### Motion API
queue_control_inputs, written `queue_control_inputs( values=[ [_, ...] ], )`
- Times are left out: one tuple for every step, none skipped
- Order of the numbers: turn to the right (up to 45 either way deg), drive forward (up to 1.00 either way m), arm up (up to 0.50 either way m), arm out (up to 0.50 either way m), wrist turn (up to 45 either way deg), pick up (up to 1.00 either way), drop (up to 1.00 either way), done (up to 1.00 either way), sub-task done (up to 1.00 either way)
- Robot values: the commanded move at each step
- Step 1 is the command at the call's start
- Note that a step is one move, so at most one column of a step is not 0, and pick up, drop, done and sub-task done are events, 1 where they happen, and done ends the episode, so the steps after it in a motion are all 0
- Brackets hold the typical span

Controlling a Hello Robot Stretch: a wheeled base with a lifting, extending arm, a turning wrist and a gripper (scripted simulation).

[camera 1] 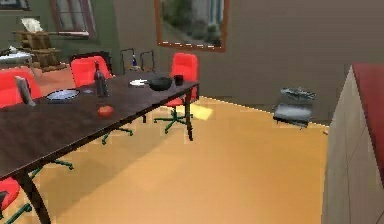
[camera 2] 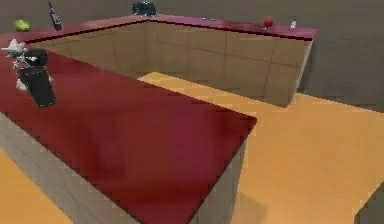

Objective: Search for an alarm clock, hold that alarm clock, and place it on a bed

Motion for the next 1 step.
queue_control_inputs(
  values=[
    [-27.0, 0.00, 0.00, 0.00, 0.0, 0.00, 0.00, 0.00, 0.00]
  ],
)
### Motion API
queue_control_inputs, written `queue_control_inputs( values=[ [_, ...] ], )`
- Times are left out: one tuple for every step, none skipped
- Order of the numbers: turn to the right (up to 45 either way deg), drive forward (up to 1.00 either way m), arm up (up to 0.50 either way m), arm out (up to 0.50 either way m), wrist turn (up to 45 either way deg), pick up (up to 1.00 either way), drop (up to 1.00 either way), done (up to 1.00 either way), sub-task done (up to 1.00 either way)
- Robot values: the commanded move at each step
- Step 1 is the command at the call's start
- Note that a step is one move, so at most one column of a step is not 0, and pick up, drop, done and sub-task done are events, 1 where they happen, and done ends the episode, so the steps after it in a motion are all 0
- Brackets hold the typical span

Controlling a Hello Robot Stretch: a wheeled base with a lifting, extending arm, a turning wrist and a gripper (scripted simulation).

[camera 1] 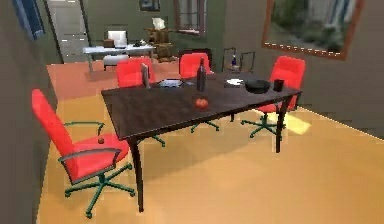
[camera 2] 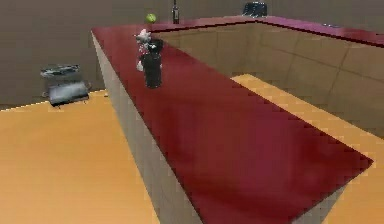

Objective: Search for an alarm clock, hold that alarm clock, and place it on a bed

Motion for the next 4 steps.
queue_control_inputs(
  values=[
    [0.0, 0.05, 0.00, 0.00, 0.0, 0.00, 0.00, 0.00, 0.00],
    [45.0, 0.00, 0.00, 0.00, 0.0, 0.00, 0.00, 0.00, 0.00],
    [0.0, 1.00, 0.00, 0.00, 0.0, 0.00, 0.00, 0.00, 0.00],
    [0.0, 1.00, 0.00, 0.00, 0.0, 0.00, 0.00, 0.00, 0.00]
  ],
)
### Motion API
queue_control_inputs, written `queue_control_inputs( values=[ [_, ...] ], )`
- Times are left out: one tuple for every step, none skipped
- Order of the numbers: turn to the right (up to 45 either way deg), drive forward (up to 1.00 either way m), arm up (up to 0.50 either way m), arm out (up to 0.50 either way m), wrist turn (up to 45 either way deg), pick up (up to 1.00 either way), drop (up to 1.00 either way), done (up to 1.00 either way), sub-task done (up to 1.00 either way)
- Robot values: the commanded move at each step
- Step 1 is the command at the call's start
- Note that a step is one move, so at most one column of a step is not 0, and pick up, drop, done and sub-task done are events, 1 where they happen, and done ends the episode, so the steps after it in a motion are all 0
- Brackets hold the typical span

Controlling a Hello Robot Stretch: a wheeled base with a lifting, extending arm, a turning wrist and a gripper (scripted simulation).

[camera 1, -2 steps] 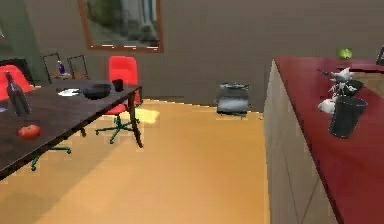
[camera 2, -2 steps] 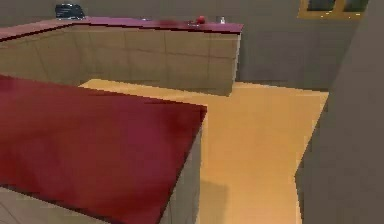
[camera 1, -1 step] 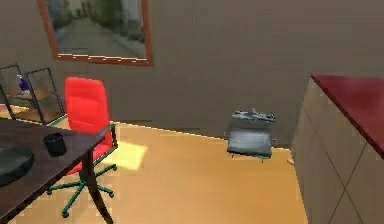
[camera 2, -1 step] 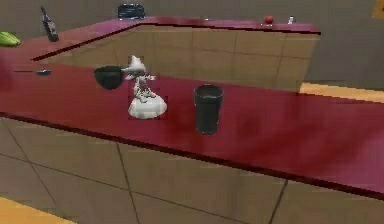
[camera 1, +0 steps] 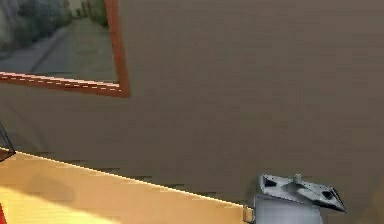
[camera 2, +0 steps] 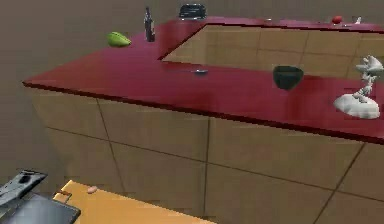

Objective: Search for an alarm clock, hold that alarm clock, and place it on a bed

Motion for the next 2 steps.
queue_control_inputs(
  values=[
    [27.0, 0.00, 0.00, 0.00, 0.0, 0.00, 0.00, 0.00, 0.00],
    [3.0, 0.00, 0.00, 0.00, 0.0, 0.00, 0.00, 0.00, 0.00]
  ],
)
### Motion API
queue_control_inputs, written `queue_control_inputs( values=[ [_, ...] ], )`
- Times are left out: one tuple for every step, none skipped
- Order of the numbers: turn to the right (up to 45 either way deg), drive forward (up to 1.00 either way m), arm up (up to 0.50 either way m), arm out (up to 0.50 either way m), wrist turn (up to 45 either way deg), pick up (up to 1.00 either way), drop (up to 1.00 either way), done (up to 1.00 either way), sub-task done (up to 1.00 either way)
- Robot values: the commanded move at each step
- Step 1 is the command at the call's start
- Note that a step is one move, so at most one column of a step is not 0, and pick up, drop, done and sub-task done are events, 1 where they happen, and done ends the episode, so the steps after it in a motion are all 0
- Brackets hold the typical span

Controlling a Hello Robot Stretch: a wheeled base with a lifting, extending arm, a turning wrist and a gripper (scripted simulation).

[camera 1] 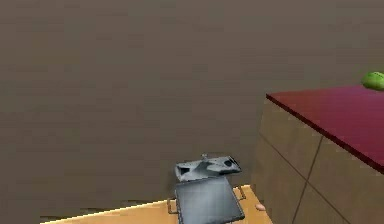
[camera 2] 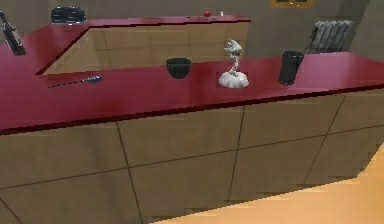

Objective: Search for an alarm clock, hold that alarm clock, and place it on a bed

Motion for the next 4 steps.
queue_control_inputs(
  values=[
    [0.0, 0.05, 0.00, 0.00, 0.0, 0.00, 0.00, 0.00, 0.00],
    [-45.0, 0.00, 0.00, 0.00, 0.0, 0.00, 0.00, 0.00, 0.00],
    [-9.0, 0.00, 0.00, 0.00, 0.0, 0.00, 0.00, 0.00, 0.00],
    [0.0, 1.00, 0.00, 0.00, 0.0, 0.00, 0.00, 0.00, 0.00]
  ],
)
